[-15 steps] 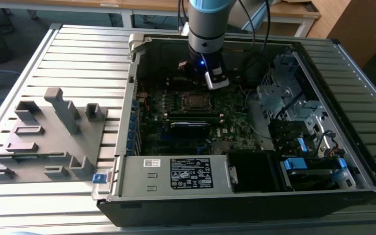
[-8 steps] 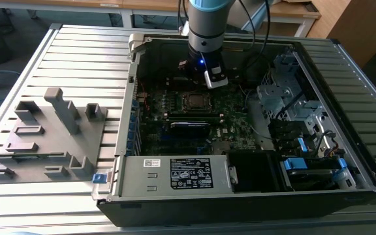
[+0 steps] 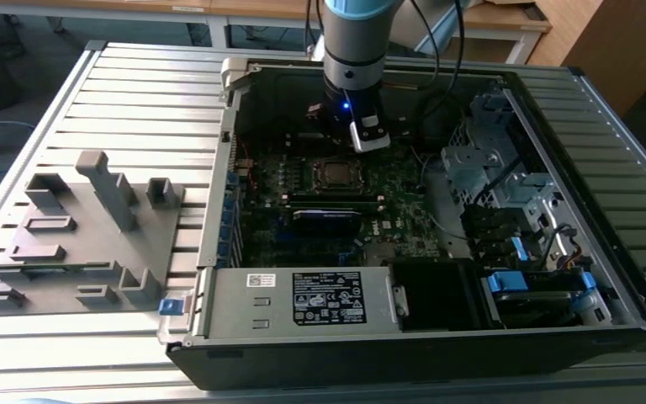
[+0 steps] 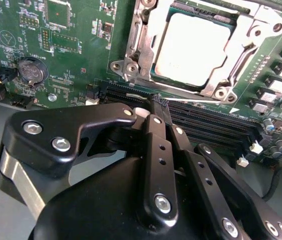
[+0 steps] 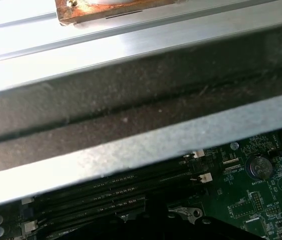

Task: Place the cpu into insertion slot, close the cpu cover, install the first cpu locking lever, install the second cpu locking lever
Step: 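Install the first cpu locking lever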

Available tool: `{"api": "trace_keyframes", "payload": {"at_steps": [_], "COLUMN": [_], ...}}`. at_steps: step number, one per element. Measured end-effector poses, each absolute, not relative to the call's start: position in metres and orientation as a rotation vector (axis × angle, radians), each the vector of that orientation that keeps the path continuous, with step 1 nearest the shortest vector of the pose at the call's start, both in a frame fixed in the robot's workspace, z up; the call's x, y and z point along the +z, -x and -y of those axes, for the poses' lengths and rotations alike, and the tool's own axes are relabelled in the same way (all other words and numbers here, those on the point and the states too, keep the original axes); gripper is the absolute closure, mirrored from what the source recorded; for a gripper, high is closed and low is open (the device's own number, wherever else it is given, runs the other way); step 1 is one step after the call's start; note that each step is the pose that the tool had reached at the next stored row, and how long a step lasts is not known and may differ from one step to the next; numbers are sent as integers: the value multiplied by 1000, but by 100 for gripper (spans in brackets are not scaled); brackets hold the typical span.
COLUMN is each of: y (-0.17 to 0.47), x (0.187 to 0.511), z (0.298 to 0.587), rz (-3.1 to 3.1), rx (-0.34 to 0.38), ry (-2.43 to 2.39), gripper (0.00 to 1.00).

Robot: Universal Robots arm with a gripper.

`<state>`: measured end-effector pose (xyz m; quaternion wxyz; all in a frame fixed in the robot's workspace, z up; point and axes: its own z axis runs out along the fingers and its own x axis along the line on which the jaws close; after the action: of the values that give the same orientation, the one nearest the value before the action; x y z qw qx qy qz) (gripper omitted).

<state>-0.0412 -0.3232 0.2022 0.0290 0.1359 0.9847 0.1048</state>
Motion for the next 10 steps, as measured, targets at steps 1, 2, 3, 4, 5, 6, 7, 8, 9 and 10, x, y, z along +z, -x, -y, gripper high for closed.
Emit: {"api": "trace_keyframes", "payload": {"at_steps": [1, 2, 3, 4, 5, 6, 7, 8, 9, 10], "y": [41, 41, 41, 41, 41, 41, 41, 41, 41, 41], "x": [202, 202, 202, 202, 202, 202, 202, 202, 202, 202], "z": [323, 323, 323, 323, 323, 323, 323, 323, 323, 323], "rz": [-3038, -3038, -3038, -3038, -3038, -3038, -3037, -3037, -3037, -3037], "rx": [323, 323, 323, 323, 323, 323, 323, 323, 323, 323], "ry": [-419, -419, -419, -419, -419, -419, -420, -421, -421, -422], "gripper": [89, 89, 89, 89, 89, 89, 89, 89, 89, 89]}}
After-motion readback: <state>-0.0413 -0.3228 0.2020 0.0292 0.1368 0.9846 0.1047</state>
